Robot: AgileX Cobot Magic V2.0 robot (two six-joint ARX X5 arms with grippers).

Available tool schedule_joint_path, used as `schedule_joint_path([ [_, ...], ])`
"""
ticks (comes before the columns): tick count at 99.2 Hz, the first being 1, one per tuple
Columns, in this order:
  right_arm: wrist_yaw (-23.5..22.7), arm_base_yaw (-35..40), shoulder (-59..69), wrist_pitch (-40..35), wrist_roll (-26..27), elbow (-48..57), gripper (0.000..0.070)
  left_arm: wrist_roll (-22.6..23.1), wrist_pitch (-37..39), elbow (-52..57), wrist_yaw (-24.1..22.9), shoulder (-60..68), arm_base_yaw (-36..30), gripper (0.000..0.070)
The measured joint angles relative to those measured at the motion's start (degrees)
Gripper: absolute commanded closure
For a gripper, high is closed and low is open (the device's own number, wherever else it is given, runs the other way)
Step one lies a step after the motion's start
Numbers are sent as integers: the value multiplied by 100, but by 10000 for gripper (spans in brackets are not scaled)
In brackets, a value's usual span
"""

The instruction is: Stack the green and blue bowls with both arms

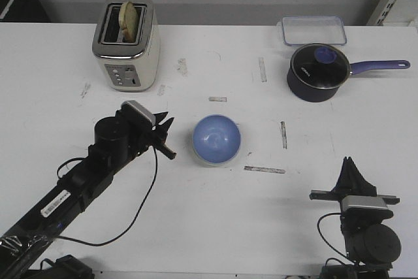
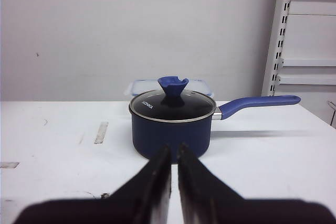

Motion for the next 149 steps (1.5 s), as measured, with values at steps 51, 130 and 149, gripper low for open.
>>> schedule_joint_path([
  [51,0,0,0,0,0,2,687,-1049,-7,-1816,-750,-2245,1434,699],
  [130,0,0,0,0,0,2,687,-1016,-203,-2417,-741,-5453,1565,699],
  [149,0,0,0,0,0,0,687,-931,210,-2736,-741,-5462,1735,699],
])
